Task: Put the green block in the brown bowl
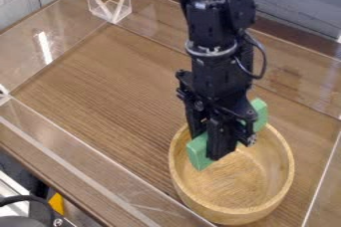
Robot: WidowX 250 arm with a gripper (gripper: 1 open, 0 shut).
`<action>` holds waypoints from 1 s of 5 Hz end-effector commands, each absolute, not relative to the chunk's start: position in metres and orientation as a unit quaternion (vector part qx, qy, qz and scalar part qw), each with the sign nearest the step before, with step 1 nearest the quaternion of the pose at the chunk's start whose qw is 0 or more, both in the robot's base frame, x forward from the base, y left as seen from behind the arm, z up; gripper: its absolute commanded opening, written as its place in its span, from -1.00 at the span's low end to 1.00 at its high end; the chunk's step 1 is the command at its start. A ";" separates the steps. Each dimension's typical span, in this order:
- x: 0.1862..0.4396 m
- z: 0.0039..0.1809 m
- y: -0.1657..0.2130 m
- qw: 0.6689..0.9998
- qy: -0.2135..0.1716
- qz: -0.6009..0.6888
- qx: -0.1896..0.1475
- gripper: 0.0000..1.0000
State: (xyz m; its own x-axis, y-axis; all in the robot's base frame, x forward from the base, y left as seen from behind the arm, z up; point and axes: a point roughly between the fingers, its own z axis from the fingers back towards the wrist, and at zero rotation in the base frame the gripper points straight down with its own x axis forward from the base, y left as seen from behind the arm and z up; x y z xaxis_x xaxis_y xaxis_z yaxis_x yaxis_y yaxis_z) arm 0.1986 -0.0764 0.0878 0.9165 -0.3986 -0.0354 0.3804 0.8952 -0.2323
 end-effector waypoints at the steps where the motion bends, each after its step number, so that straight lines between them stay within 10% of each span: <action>1: 0.192 0.085 -0.090 0.964 0.032 -0.240 -0.109 -1.00; 5: 0.185 0.078 -0.103 0.960 0.042 -0.258 -0.106 -1.00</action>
